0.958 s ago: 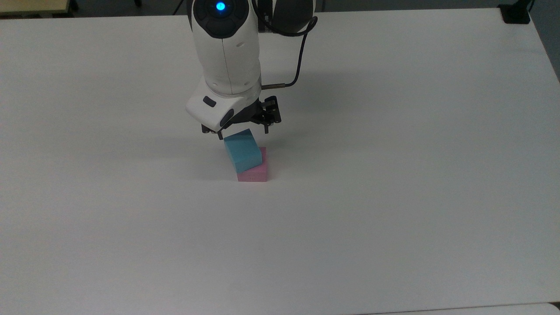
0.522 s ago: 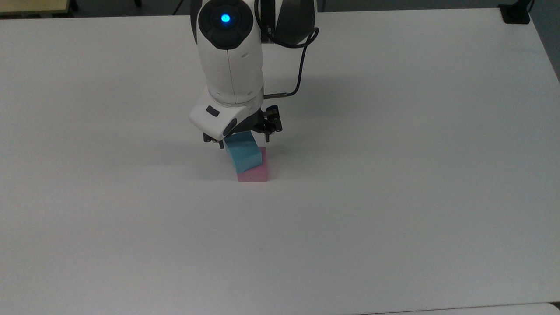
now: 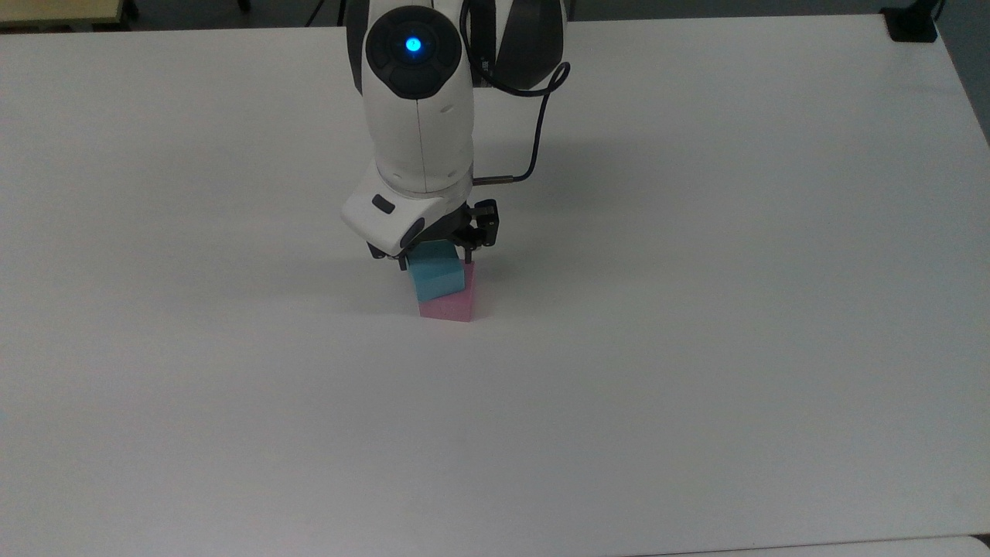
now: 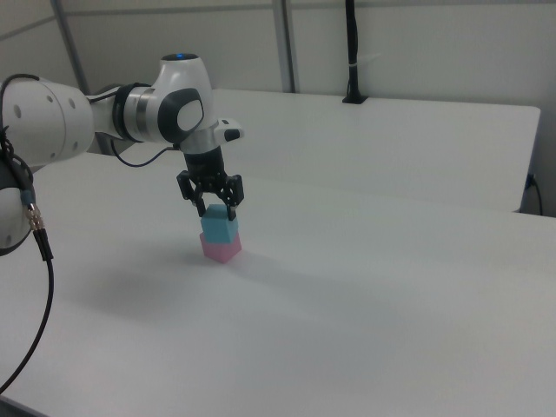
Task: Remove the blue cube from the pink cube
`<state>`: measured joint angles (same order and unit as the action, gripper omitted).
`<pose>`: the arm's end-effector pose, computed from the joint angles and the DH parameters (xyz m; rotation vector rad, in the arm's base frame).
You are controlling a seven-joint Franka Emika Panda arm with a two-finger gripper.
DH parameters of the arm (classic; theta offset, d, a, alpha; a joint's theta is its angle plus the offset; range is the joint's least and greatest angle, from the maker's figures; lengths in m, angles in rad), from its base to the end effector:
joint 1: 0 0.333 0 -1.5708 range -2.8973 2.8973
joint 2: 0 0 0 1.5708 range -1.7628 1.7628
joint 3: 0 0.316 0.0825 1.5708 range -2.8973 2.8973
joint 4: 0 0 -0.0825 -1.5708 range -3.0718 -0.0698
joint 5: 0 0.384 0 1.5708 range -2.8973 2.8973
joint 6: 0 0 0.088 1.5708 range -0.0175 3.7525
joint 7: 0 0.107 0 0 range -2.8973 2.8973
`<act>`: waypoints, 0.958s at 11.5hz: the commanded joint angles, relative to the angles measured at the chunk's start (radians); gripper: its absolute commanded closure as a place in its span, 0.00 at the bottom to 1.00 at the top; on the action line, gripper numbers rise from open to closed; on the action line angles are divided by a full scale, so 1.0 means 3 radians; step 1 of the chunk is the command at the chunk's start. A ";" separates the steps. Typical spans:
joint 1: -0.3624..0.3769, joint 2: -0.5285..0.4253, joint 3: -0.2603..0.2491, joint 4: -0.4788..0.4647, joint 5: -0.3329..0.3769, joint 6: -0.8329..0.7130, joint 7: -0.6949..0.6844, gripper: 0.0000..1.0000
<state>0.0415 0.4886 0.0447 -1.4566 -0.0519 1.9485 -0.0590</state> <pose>0.6952 0.0515 0.4032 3.1045 0.2473 0.0066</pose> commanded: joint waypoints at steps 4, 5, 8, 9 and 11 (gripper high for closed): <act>-0.0026 -0.0033 0.0030 0.0049 -0.0072 0.0055 0.0048 0.29; -0.0082 -0.0135 0.0030 0.0029 -0.0052 0.0040 0.0008 0.29; -0.0179 -0.0514 0.0035 -0.0150 -0.0031 -0.0062 -0.0182 0.29; -0.0179 -0.0499 0.0035 -0.0151 -0.0031 -0.0058 -0.0182 0.29; -0.0164 -0.0494 0.0035 -0.0176 -0.0031 -0.0057 -0.0151 0.21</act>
<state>-0.0075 0.3612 0.0465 -1.4603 -0.0558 1.9300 -0.0968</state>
